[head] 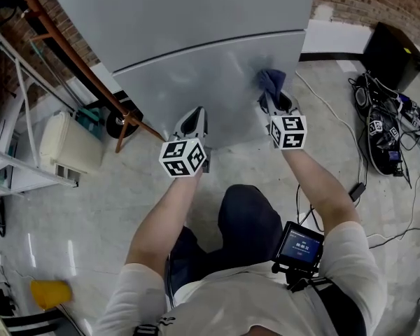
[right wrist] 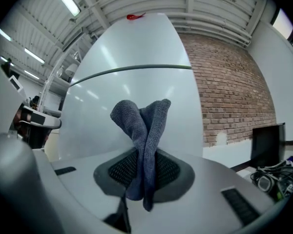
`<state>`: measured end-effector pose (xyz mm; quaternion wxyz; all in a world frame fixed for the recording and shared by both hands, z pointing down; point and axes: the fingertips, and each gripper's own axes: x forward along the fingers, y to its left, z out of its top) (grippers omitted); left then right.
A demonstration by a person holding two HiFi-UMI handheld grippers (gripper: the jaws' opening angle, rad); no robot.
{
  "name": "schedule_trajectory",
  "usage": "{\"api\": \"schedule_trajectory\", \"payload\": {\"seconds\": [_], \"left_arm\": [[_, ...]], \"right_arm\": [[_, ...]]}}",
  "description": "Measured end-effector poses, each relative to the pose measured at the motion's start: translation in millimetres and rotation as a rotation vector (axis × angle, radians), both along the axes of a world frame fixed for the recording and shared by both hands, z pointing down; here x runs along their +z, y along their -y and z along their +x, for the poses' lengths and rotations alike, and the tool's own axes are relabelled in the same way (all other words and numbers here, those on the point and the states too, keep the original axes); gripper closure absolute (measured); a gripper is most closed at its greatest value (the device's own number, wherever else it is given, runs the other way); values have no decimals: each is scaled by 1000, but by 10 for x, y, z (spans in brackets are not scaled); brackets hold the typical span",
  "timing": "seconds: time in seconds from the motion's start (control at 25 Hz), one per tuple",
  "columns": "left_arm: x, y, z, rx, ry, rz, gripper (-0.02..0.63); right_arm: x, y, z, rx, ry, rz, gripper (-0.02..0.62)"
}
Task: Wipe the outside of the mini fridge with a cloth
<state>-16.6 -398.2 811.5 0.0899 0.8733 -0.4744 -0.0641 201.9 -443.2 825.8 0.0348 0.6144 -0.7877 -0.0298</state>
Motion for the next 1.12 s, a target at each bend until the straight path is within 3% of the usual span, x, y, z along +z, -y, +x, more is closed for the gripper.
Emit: {"api": "schedule_trajectory", "payload": {"seconds": [0.68, 0.84, 1.12], "left_arm": [[465, -322, -1643, -221, -26, -64, 606], [624, -442, -2053, -278, -24, -85, 606], [885, -686, -2552, -361, -24, -129, 606]], "right_arm": [[515, -436, -2684, -440, -72, -43, 522], [711, -443, -3180, -494, -89, -65, 522], [1075, -385, -3713, -519, -118, -98, 522]]}}
